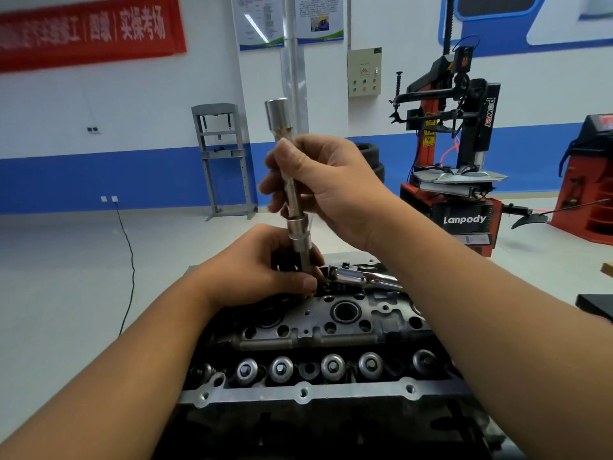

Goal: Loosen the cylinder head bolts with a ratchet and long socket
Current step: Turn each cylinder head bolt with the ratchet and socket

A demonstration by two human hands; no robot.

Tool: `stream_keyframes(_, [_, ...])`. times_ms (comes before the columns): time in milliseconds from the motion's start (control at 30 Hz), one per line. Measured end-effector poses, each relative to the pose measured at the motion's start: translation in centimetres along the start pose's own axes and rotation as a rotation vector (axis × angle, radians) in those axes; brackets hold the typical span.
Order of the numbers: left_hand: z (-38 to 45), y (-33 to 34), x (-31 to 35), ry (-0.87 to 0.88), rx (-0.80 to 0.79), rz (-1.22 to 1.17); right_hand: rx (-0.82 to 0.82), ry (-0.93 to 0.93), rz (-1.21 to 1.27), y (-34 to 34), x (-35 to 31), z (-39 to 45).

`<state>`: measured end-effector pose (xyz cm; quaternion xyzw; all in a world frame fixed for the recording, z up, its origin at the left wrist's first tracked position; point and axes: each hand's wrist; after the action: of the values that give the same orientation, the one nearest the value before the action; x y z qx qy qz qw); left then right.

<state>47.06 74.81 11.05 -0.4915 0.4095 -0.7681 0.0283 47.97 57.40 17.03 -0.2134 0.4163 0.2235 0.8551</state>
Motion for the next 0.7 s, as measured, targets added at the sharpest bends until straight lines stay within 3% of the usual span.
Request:
stream_keyframes(133, [-0.07, -0.03, -0.09, -0.004, -0.030, 0.010, -0.067, 0.058, 0.105, 0.27, -0.25, -0.14])
stream_keyframes(367, [0.34, 0.35, -0.15, 0.021, 0.105, 0.036, 0.044, 0.035, 0.145, 0.08, -0.28, -0.01])
stream_keyframes(533, [0.13, 0.38, 0.11, 0.002, -0.031, 0.047, 0.048, 0.086, 0.183, 0.44, -0.67, -0.10])
stream_keyframes(700, [0.26, 0.74, 0.28, 0.010, 0.008, 0.064, 0.076, 0.090, 0.308, 1.06, -0.79, 0.12])
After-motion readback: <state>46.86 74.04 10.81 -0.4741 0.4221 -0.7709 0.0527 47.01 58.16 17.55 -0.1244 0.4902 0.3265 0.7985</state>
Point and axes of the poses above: each hand's wrist, its own z-axis towards the middle knuckle, its own y-axis out of the palm, x = y × z, and after that the axes turned 9 degrees about -x, right-handed
